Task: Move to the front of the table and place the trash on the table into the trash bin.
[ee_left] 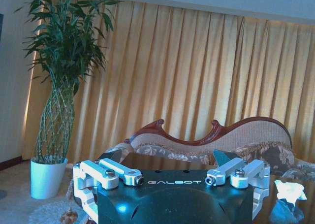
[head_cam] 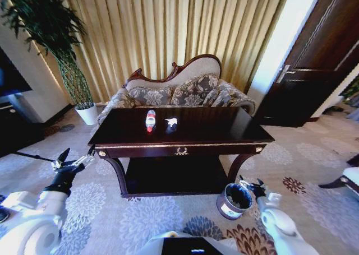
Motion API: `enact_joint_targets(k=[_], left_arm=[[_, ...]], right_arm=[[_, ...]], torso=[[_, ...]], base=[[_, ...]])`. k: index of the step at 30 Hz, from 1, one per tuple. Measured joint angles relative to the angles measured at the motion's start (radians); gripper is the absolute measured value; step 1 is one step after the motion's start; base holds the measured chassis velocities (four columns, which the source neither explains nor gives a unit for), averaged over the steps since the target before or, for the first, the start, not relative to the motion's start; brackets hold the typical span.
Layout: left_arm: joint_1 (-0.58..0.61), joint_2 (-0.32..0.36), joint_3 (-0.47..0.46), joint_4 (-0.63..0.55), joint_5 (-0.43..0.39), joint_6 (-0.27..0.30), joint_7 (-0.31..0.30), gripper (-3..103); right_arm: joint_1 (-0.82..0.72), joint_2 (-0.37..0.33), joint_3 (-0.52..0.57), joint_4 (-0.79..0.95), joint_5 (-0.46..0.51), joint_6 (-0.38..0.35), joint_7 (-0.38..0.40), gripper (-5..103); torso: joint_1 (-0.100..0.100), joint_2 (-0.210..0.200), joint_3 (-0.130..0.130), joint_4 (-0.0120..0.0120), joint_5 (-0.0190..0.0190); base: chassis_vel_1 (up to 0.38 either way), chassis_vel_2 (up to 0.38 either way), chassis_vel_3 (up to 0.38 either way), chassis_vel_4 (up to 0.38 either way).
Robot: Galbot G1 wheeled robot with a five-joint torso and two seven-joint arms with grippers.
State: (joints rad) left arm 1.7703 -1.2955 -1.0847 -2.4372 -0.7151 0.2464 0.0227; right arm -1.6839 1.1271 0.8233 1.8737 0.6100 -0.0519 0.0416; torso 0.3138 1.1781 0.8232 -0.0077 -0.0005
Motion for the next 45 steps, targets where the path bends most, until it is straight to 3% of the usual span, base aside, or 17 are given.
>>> enact_joint_targets(k=[4,6,11,14,20,33,45], left_arm=[[-0.004,0.009,0.001,0.002,0.0,0.0,0.001,100],[-0.004,0.009,0.001,0.002,0.0,0.0,0.001,100],[0.001,0.0,0.004,-0.008,0.0,0.001,0.001,100],[0.004,-0.004,0.006,-0.019,0.001,0.004,0.001,100],[0.002,-0.004,0.008,-0.049,0.003,0.029,-0.005,100],[0.003,-0.006,0.016,-0.063,0.018,0.059,-0.016,100],[0.004,-0.009,0.02,-0.064,0.019,0.058,-0.016,100]], right_arm=[[-0.061,0.032,0.008,0.231,0.007,0.008,0.003,100],[-0.063,0.039,0.0,0.267,0.006,0.002,0.004,100],[-0.018,0.048,-0.071,0.439,-0.013,-0.083,0.004,100],[0.044,0.017,-0.114,0.503,0.006,-0.172,0.004,100],[0.102,-0.038,-0.157,0.492,0.014,-0.22,0.039,100],[0.127,-0.038,-0.152,0.431,0.014,-0.202,0.089,100],[0.126,-0.055,-0.149,0.424,0.013,-0.192,0.09,100]], torso=[[0.0,0.0,0.0,0.0001,0.0002],[0.0,0.0,0.0,0.0001,0.0002],[0.0,0.0,0.0,0.0004,0.0002],[0.0,0.0,0.0,0.0003,0.0004],[0.0,0.0,0.0,0.0003,0.0006],[0.0,0.0,0.0,0.0001,0.0004],[0.001,-0.001,0.001,0.0004,0.0008]], base=[[0.0,0.0,0.0,0.0],[0.0,0.0,0.0,0.0],[0.0,0.0,0.0,0.0],[0.0,0.0,0.0,0.0],[0.0,0.0,0.0,0.0],[-0.036,0.04,0.042,-0.036],[-0.23,0.217,0.226,-0.21]])
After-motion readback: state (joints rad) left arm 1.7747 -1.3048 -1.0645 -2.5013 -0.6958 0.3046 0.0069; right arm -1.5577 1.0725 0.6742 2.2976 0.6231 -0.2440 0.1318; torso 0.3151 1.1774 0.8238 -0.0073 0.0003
